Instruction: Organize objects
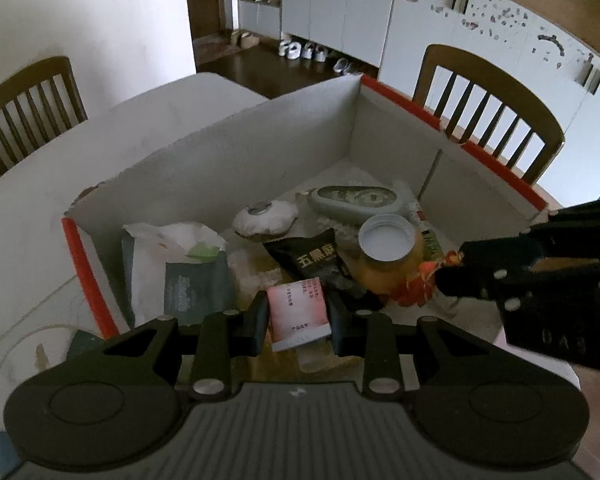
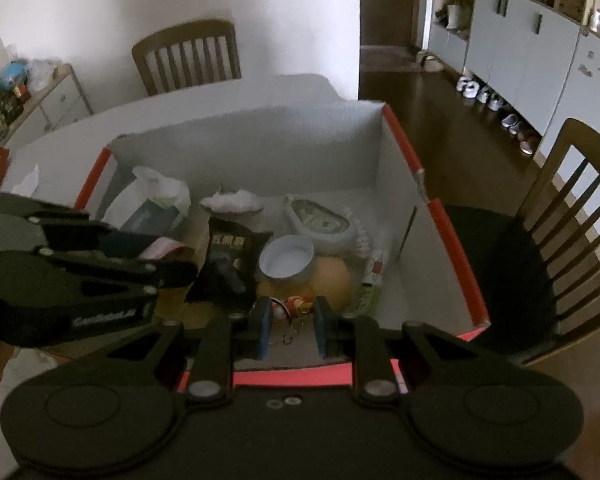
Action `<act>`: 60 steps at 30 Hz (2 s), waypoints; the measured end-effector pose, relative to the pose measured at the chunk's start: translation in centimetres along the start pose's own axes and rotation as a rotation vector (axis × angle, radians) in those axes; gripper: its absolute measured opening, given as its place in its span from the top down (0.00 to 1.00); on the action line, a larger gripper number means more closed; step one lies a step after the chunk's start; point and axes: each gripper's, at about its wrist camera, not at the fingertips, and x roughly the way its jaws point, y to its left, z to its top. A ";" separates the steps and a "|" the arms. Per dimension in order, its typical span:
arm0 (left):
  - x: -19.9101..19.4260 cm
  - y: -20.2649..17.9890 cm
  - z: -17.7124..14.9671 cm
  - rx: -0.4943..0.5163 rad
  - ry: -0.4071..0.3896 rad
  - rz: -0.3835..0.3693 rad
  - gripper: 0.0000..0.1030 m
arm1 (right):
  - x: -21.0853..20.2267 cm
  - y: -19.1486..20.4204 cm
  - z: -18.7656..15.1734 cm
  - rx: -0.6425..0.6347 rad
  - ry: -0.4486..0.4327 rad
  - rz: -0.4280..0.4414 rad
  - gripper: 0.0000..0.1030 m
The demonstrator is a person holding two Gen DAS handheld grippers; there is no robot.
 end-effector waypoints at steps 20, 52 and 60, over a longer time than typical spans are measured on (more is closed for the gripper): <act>1.2 0.3 0.2 -0.027 0.008 -0.035 0.34 | 0.6 -0.4 0.4 -0.077 0.038 0.043 0.58; -11.0 0.4 -3.5 -0.152 -0.259 -0.084 0.34 | -8.2 0.7 -1.3 -0.087 -0.180 0.120 0.30; -13.9 -0.1 -5.1 -0.160 -0.303 -0.070 0.26 | -10.7 1.2 -2.8 -0.087 -0.246 0.157 0.18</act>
